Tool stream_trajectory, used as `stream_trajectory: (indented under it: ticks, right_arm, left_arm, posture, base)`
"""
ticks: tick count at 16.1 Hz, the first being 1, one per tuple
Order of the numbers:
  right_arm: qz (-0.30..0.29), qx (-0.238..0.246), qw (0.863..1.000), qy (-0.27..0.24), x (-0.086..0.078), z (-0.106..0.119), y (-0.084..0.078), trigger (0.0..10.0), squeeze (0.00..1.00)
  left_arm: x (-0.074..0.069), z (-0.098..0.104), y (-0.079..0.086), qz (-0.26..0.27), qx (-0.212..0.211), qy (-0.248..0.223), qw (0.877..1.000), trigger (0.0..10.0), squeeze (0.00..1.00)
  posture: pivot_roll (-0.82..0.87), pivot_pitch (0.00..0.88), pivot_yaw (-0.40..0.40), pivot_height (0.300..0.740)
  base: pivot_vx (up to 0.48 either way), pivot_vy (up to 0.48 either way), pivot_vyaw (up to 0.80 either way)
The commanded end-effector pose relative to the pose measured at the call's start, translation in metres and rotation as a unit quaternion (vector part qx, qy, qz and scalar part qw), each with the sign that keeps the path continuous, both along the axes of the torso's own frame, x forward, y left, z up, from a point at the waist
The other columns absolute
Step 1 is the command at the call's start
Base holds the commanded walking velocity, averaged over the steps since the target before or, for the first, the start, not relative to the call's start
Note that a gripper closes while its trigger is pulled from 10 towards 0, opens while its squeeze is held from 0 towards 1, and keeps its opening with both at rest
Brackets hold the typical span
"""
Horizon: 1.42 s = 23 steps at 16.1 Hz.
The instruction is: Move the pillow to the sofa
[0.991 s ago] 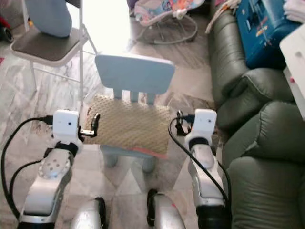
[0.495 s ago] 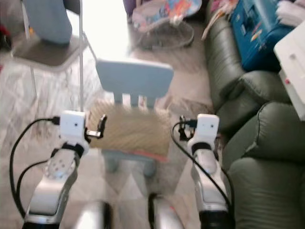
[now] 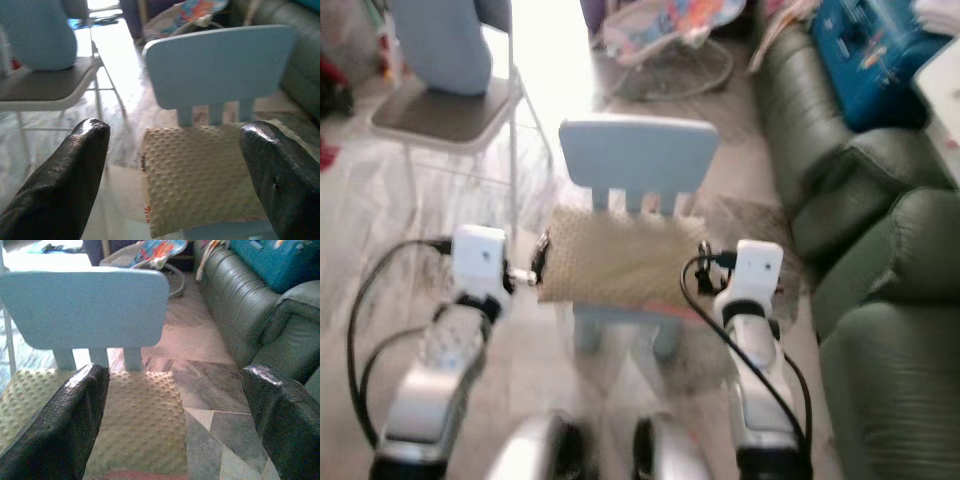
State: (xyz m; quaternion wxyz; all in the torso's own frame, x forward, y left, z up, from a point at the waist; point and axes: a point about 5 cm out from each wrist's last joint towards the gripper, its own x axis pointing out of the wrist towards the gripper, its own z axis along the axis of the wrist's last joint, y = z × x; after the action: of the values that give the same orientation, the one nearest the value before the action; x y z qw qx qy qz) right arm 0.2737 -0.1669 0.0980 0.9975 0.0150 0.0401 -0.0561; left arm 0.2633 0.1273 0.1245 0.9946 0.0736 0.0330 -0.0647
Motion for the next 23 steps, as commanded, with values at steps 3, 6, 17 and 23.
stream_trajectory:
  ticks: [3,6,17,23]
  right_arm:
    - [-0.004,0.001,1.0,0.006,0.0,-0.001,-0.001,10.0,0.0]
    - [-0.004,0.002,1.0,0.004,-0.001,0.0,-0.002,10.0,0.0]
    - [0.006,-0.006,1.0,-0.007,0.001,0.004,-0.005,10.0,0.0]
    - [0.008,-0.006,1.0,-0.006,-0.001,0.003,-0.006,10.0,0.0]
  left_arm:
    - [-0.004,0.002,-0.001,-0.007,0.003,-0.007,1.0,10.0,0.0]
    - [-0.004,0.007,-0.001,-0.011,0.0,-0.022,1.0,10.0,0.0]
    - [-0.002,0.007,0.009,0.008,0.002,-0.03,1.0,10.0,0.0]
    - [-0.003,0.006,0.011,0.011,0.002,-0.028,1.0,10.0,0.0]
  posture:
    - [0.03,0.206,-0.043,0.74]
    - [0.02,0.206,-0.044,0.74]
    - [0.02,0.189,-0.042,0.74]
    - [0.02,0.194,-0.036,0.74]
  base:
    - [0.0,0.0,-0.27]
    - [0.0,0.0,-0.46]
    - [0.364,0.0,0.0]
    - [0.329,0.0,0.0]
